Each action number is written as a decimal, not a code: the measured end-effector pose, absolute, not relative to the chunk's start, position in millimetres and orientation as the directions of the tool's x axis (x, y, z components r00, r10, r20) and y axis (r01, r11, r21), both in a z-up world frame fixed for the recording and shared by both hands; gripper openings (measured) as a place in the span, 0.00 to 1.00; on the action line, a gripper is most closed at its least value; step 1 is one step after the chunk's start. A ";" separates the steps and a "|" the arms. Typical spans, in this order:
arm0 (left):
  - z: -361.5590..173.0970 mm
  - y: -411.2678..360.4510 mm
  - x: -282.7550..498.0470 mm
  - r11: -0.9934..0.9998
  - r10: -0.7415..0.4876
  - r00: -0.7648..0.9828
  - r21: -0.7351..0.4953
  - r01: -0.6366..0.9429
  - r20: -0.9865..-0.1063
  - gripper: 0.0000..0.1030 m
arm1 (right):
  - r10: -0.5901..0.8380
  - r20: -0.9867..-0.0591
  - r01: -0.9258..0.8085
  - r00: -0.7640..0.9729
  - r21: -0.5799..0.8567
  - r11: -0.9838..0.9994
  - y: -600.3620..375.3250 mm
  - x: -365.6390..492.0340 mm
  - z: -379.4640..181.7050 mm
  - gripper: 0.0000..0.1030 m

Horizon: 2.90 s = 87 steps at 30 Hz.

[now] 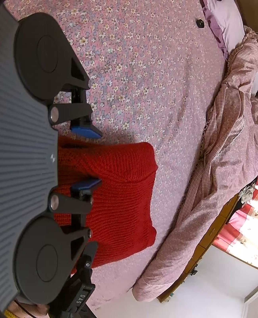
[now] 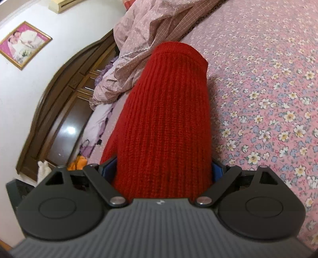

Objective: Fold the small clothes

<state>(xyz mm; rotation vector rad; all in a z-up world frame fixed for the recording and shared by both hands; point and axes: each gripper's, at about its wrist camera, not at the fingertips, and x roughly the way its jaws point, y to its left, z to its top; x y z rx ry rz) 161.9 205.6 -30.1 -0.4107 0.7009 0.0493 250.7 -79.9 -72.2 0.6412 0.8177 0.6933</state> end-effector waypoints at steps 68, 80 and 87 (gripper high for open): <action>-20.9 -1.1 100.1 0.935 -0.352 0.660 -0.269 0.229 -0.663 0.49 | 0.534 -0.446 -0.104 0.719 0.690 0.716 -264.7 105.2 -61.7 0.72; -28.0 20.6 89.8 0.946 -0.314 0.654 -0.283 0.157 -0.688 0.49 | 0.452 -0.515 -0.231 0.728 0.437 0.869 -223.6 94.3 -41.6 0.65; -25.9 13.7 81.5 0.957 -0.288 0.667 -0.228 0.179 -0.687 0.49 | 0.382 -0.497 -0.189 0.779 0.394 0.900 -223.6 84.7 -28.5 0.68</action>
